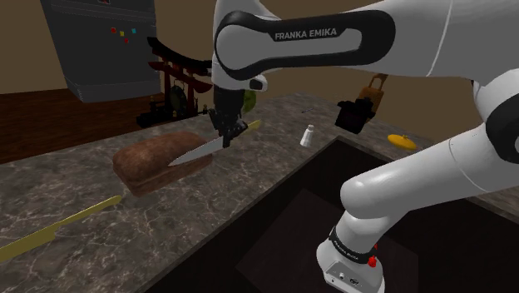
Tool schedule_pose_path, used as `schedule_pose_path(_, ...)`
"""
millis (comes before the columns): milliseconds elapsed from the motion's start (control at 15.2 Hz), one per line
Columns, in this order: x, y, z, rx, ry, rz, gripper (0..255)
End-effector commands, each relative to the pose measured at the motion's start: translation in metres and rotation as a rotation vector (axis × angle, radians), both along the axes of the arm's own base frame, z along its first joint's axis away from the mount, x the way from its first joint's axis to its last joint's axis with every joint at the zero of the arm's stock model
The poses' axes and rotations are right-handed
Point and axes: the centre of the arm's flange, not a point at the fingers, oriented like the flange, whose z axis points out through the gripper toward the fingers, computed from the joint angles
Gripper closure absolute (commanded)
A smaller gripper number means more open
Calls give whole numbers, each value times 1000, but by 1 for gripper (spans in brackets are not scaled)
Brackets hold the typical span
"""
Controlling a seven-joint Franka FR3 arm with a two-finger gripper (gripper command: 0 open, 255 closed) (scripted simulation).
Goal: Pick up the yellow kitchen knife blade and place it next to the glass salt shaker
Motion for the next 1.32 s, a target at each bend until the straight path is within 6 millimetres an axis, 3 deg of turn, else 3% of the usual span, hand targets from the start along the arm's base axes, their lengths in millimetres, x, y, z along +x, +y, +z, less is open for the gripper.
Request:
schedule_pose_path(0, 3, -26, 2, 0, 0, 2, 255)
schedule_pose_path(1254, 42, -274, 2, 0, 0, 2, 255)
